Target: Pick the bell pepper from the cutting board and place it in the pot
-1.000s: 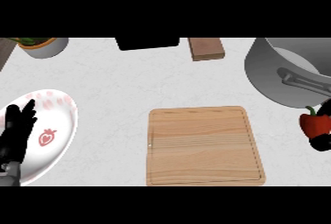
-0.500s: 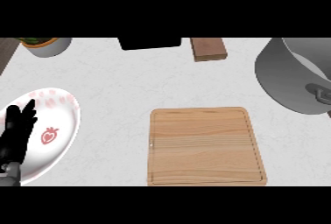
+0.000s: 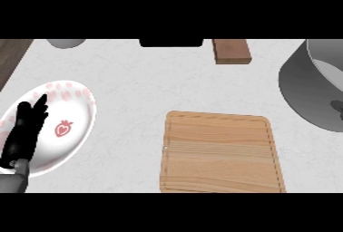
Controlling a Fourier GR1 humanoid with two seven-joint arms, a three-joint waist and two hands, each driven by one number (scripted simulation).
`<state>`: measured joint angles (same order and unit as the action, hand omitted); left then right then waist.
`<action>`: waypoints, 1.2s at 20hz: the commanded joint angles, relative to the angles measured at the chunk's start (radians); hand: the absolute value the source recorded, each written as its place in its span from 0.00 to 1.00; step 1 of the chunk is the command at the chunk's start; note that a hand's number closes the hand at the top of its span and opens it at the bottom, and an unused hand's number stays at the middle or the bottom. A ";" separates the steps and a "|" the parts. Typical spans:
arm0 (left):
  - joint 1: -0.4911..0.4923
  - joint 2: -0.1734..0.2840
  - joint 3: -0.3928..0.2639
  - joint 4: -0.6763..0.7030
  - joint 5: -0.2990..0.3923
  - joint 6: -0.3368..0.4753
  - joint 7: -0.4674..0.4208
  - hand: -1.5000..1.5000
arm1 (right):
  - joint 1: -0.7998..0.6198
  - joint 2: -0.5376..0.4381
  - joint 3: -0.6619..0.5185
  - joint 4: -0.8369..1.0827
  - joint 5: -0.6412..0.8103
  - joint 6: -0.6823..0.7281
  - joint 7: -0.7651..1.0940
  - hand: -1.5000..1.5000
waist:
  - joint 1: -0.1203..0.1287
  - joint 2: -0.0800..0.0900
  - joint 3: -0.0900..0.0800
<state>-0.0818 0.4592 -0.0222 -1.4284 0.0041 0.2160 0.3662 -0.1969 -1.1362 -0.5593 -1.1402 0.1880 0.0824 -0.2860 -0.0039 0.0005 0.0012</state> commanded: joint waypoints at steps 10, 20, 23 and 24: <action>-0.052 -0.037 0.002 0.027 -0.044 -0.027 0.024 0.50 | -0.415 0.050 0.305 0.210 0.115 0.092 0.158 1.00 | 0.040 0.006 -0.001; -0.040 -0.031 0.023 0.005 -0.032 -0.066 0.024 0.50 | -0.548 0.239 0.416 0.484 0.216 0.114 0.177 1.00 | 0.047 0.009 0.000; 0.000 -0.067 0.021 0.051 -0.058 -0.041 -0.066 0.50 | -0.574 0.275 0.393 0.564 0.203 0.124 0.141 0.00 | 0.033 0.007 -0.001; -0.059 -0.038 0.037 0.049 -0.061 -0.053 -0.008 0.50 | -0.611 0.281 0.389 0.611 0.208 0.125 0.110 0.00 | 0.034 0.009 0.000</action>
<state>-0.1312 0.4073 -0.0056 -1.3948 -0.0519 0.1757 0.3653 -0.7614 -0.9098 -0.1681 -0.6310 0.3892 0.2083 -0.1448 0.0354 0.0099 0.0008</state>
